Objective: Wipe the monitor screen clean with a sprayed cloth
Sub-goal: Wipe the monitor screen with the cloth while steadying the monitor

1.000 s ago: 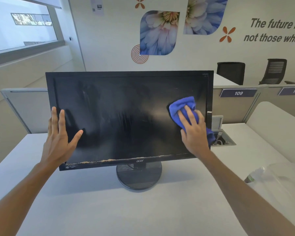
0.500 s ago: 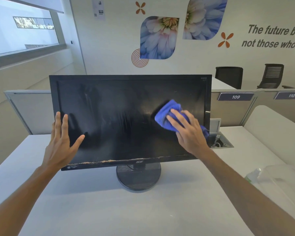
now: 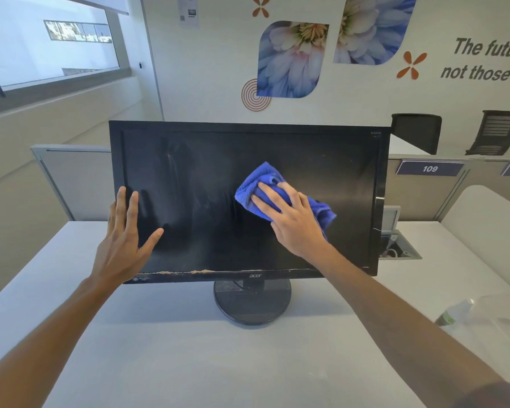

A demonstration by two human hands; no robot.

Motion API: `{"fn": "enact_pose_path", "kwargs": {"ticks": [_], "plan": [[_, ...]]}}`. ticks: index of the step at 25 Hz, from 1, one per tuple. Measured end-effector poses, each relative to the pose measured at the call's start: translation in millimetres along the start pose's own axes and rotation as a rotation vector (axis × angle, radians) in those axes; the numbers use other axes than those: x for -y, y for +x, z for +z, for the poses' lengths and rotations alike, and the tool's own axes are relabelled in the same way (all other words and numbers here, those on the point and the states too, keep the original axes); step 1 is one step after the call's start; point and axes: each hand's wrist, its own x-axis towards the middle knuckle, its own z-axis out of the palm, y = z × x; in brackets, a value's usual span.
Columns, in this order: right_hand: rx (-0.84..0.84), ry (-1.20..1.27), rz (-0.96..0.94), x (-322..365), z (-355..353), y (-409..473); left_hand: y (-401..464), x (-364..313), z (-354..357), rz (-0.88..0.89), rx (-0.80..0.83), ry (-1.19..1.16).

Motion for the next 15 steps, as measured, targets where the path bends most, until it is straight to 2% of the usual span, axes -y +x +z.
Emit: {"fn": "enact_pose_path", "kwargs": {"ticks": [4,7,12,15], "plan": [[0.073,-0.004,-0.185,16,18,-51,0,4,2,0.000,-0.001,0.010],[0.106,0.003,-0.296,18,12,-53,-2,7,3,0.016,0.004,0.060],[-0.055,0.110,-0.212,41,-25,41,-11,13,3,0.046,-0.006,0.198],[-0.076,0.090,-0.196,59,-36,106,-13,21,3,0.050,0.003,0.228]]}}
